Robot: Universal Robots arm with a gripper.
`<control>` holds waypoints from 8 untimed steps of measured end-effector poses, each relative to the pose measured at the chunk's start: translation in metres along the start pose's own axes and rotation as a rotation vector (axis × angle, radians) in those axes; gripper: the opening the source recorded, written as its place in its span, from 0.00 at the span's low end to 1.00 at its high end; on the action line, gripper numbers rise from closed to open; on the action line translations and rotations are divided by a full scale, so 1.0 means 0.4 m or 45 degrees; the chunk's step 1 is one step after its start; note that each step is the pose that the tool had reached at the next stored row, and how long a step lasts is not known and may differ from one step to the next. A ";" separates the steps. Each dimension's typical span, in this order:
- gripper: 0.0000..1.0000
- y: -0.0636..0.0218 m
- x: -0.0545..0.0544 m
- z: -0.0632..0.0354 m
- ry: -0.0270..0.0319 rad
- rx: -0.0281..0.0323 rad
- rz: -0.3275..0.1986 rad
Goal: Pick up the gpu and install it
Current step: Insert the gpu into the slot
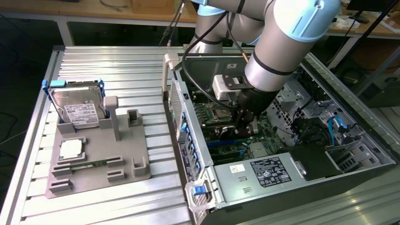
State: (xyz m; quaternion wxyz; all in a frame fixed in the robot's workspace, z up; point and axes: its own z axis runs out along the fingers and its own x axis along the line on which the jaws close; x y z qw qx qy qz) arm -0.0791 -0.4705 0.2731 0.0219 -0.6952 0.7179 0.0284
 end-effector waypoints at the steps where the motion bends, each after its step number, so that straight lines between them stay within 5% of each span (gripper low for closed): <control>1: 0.27 0.000 0.000 0.000 0.0002 -0.0001 0.000; 8: 0.27 0.000 0.004 0.001 -0.0003 0.0001 0.000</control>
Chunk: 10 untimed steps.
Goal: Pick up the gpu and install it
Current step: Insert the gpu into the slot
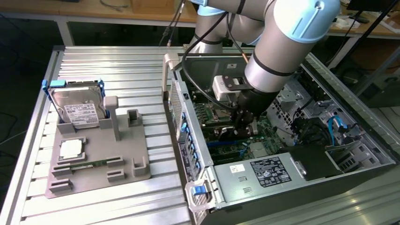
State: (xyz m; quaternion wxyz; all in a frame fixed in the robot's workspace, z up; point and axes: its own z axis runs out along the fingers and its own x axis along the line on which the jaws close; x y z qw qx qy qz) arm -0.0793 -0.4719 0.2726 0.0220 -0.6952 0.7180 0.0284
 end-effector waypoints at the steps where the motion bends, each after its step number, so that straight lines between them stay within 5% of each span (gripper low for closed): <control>1: 0.27 0.001 0.000 0.000 0.0002 0.0000 0.000; 10: 0.27 0.003 -0.003 0.000 0.0001 0.0000 -0.001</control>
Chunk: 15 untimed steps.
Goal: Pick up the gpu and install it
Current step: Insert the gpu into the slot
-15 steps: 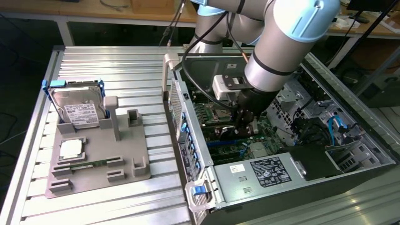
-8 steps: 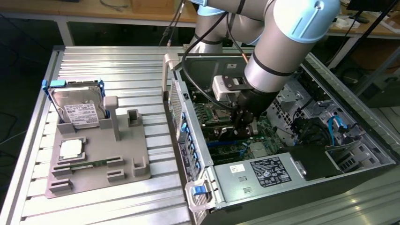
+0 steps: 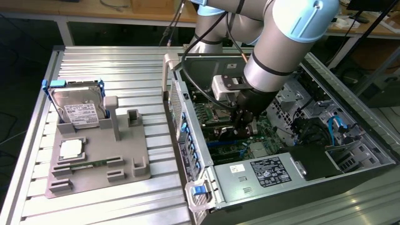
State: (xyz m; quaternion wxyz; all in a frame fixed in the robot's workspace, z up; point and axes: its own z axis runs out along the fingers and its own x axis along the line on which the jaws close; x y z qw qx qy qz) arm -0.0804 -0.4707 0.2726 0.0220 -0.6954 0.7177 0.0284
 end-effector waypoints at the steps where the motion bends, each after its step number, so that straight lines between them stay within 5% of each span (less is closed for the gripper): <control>1: 0.27 0.000 0.000 0.000 0.0001 0.0000 0.000; 15: 0.27 -0.026 -0.001 0.000 0.0006 -0.0015 -0.021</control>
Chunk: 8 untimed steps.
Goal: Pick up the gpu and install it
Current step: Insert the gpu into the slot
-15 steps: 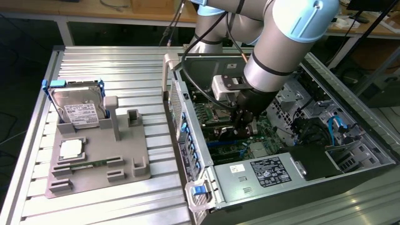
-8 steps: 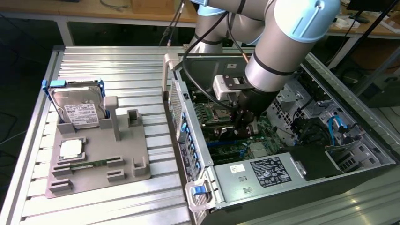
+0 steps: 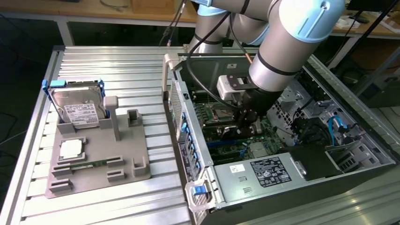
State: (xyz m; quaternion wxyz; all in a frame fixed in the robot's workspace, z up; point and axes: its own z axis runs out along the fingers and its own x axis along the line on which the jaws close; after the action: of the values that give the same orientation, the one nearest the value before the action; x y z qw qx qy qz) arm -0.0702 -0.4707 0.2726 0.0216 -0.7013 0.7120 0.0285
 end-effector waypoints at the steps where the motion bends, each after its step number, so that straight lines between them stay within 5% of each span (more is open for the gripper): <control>1: 0.27 0.000 0.000 0.000 0.0002 -0.0010 -0.013; 8: 0.27 0.004 0.000 0.000 0.0002 -0.0027 -0.039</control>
State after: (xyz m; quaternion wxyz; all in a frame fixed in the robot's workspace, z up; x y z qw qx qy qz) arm -0.0716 -0.4706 0.2724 0.0212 -0.7121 0.7012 0.0288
